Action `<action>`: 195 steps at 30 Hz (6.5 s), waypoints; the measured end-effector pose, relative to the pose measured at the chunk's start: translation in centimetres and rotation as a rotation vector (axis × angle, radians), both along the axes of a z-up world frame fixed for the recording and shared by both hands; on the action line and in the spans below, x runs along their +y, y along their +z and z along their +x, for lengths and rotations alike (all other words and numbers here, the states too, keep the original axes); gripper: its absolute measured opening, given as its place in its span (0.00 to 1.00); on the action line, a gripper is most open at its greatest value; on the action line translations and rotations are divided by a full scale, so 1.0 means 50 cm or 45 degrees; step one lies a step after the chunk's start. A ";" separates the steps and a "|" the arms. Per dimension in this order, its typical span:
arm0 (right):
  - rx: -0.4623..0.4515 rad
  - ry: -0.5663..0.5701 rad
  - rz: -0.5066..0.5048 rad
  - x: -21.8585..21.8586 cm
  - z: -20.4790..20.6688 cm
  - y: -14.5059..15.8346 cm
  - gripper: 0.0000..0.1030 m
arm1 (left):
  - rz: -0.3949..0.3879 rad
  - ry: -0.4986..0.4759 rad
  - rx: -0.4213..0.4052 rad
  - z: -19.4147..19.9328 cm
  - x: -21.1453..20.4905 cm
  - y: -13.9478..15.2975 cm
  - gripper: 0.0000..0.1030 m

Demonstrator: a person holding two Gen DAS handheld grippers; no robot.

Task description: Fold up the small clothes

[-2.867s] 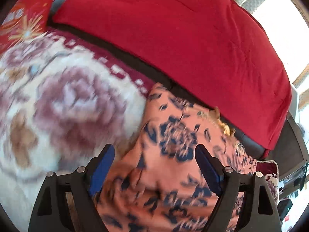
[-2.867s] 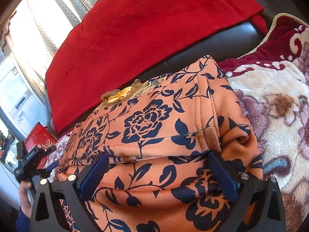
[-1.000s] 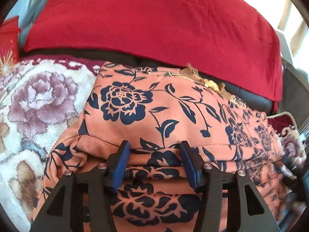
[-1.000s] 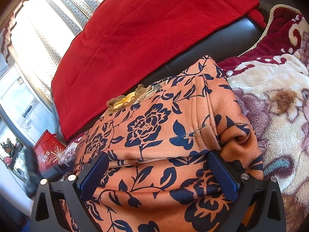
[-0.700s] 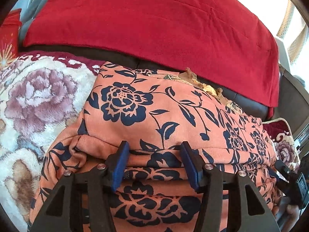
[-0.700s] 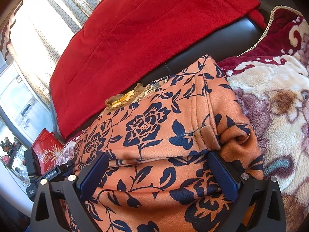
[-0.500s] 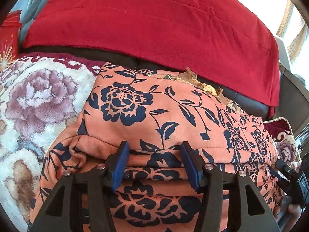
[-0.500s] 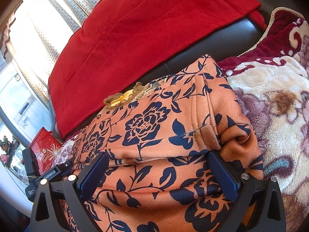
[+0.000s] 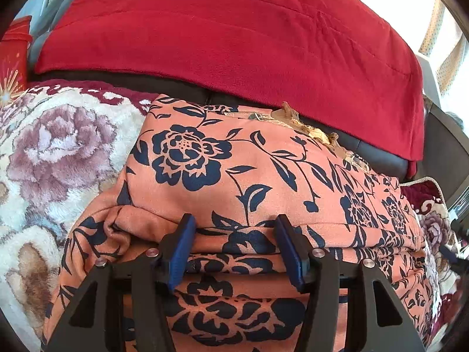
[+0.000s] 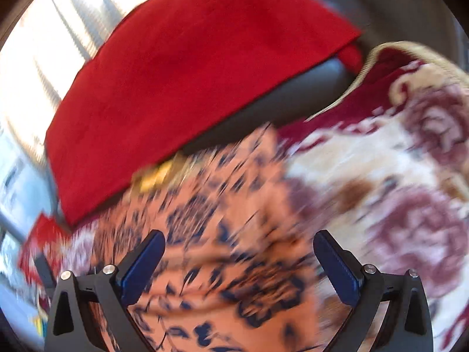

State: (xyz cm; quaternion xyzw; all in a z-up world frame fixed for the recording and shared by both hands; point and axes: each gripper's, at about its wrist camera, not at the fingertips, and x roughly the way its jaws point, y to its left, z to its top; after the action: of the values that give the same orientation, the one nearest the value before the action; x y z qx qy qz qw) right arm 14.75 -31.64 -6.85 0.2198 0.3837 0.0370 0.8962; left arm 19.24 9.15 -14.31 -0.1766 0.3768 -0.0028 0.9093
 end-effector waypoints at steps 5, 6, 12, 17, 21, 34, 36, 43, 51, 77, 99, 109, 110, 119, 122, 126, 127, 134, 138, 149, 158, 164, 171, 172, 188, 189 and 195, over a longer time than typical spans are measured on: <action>0.051 0.009 0.088 -0.033 0.054 -0.017 0.99 | 0.014 -0.002 0.002 0.000 0.000 0.000 0.57; 0.087 0.066 0.099 -0.029 0.062 -0.034 0.99 | 0.015 -0.002 0.002 0.001 -0.001 -0.001 0.57; 0.247 0.181 -0.156 0.000 0.079 -0.092 0.63 | 0.013 -0.003 0.000 0.000 0.000 -0.002 0.57; 0.248 0.109 -0.184 -0.036 0.088 -0.065 0.43 | 0.027 -0.002 0.003 0.002 -0.002 -0.002 0.57; 0.162 0.109 -0.086 -0.015 0.109 -0.029 0.99 | 0.029 -0.003 0.002 0.002 -0.002 -0.002 0.57; 0.206 -0.060 -0.182 -0.029 0.117 -0.050 0.62 | 0.026 -0.005 -0.002 0.003 -0.001 -0.003 0.58; 0.115 -0.024 -0.132 -0.024 0.068 -0.023 0.64 | 0.025 -0.005 -0.002 0.003 -0.001 -0.004 0.58; -0.110 0.210 -0.298 0.099 -0.044 0.003 0.85 | 0.029 -0.007 -0.002 0.005 -0.002 -0.004 0.58; -0.006 0.183 -0.280 0.087 -0.053 -0.090 0.90 | -0.004 -0.011 -0.013 0.001 0.006 -0.006 0.59; -0.040 0.196 -0.216 0.090 -0.037 -0.102 0.96 | -0.099 -0.062 -0.050 -0.003 0.013 -0.004 0.74; -0.047 0.184 -0.203 0.091 -0.038 -0.103 0.96 | 0.090 0.062 -0.078 -0.031 0.000 0.049 0.77; -0.072 0.172 -0.138 0.089 -0.038 -0.105 0.96 | 0.149 0.010 -0.213 -0.288 -0.065 0.117 0.79; -0.074 0.172 -0.130 0.088 -0.038 -0.105 0.96 | 0.159 0.013 -0.183 -0.323 -0.067 0.107 0.79; -0.073 0.165 -0.122 0.088 -0.038 -0.108 0.96 | 0.205 0.076 -0.113 -0.451 -0.024 0.107 0.79; -0.054 0.162 -0.154 0.093 -0.037 -0.107 0.96 | 0.184 0.131 -0.111 -0.462 0.006 0.127 0.79; 0.011 0.172 -0.244 0.116 -0.023 -0.102 0.96 | 0.125 0.206 -0.086 -0.497 0.051 0.141 0.79; 0.052 0.180 -0.285 0.124 -0.017 -0.097 0.96 | 0.126 0.212 -0.079 -0.500 0.054 0.139 0.79; -0.115 0.169 -0.175 0.140 -0.175 0.050 0.96 | 0.133 0.292 0.032 -0.549 0.111 0.089 0.80; -0.094 0.188 -0.113 0.118 -0.325 0.043 0.96 | 0.066 0.302 0.077 -0.544 0.115 0.064 0.80; 0.168 0.070 0.026 -0.032 -0.479 -0.078 0.95 | 0.100 0.238 0.170 -0.504 0.099 0.023 0.80; 0.312 0.120 0.148 -0.034 -0.471 -0.152 0.84 | 0.064 0.334 0.260 -0.523 0.153 -0.009 0.80; 0.380 0.104 0.222 -0.050 -0.474 -0.195 0.59 | 0.031 0.361 0.333 -0.533 0.180 -0.042 0.80; 0.375 0.127 0.266 -0.041 -0.487 -0.199 0.45 | 0.067 0.315 0.341 -0.528 0.166 -0.048 0.80; 0.374 0.112 0.285 -0.046 -0.489 -0.201 0.45 | 0.066 0.311 0.342 -0.526 0.165 -0.049 0.80; 0.359 0.091 0.319 -0.055 -0.491 -0.195 0.45 | -0.033 0.327 0.322 -0.541 0.194 -0.052 0.44; 0.358 0.094 0.326 -0.056 -0.491 -0.194 0.42 | -0.043 0.296 0.318 -0.538 0.193 -0.047 0.28; 0.304 0.083 0.524 -0.089 -0.514 -0.178 0.10 | -0.067 0.267 0.164 -0.546 0.192 0.028 0.09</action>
State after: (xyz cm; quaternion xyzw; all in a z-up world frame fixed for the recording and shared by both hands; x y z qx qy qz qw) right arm -10.97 -36.09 -15.75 0.3882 0.4783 0.1171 0.7790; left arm -8.05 18.73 -12.93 -0.2386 0.4135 0.0939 0.8736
